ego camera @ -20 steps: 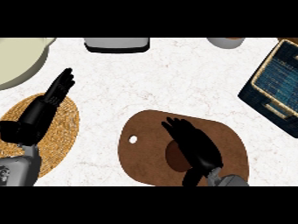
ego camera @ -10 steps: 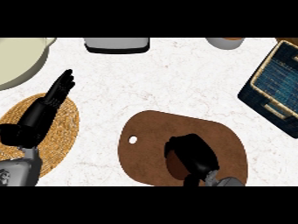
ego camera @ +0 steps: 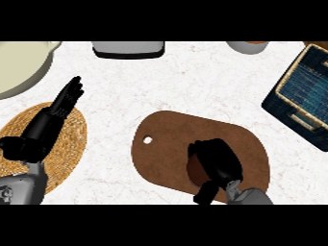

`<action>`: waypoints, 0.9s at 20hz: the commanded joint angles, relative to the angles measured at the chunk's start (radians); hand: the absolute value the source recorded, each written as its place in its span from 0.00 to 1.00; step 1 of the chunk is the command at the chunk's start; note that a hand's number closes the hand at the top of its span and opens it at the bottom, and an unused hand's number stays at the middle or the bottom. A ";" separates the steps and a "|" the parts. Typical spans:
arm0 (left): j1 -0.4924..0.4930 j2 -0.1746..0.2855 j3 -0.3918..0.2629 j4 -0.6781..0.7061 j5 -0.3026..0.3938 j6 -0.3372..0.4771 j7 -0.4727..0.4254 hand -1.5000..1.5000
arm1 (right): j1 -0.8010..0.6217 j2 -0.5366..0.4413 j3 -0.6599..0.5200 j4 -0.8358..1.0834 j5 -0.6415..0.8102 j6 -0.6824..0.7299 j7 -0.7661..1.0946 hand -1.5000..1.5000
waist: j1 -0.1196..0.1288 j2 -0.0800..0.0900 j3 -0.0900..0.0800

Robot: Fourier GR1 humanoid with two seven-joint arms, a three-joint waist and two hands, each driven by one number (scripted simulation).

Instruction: Pick the cupcake from the cutting board and place it in the basket

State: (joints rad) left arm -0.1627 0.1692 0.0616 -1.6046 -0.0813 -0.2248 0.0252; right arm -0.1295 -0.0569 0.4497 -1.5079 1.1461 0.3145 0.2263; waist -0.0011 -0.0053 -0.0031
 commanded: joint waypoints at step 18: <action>-0.011 0.010 0.006 0.027 0.002 -0.019 -0.009 0.50 | -0.414 0.057 -0.148 -0.152 -0.191 -0.542 0.692 1.00 | 0.009 0.000 0.003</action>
State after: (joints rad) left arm -0.1735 0.1723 0.0672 -1.5775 -0.0772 -0.2380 0.0154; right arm -0.4759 -0.0008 0.2745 -1.5599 0.9612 -0.1211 0.8730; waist 0.0086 -0.0012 0.0003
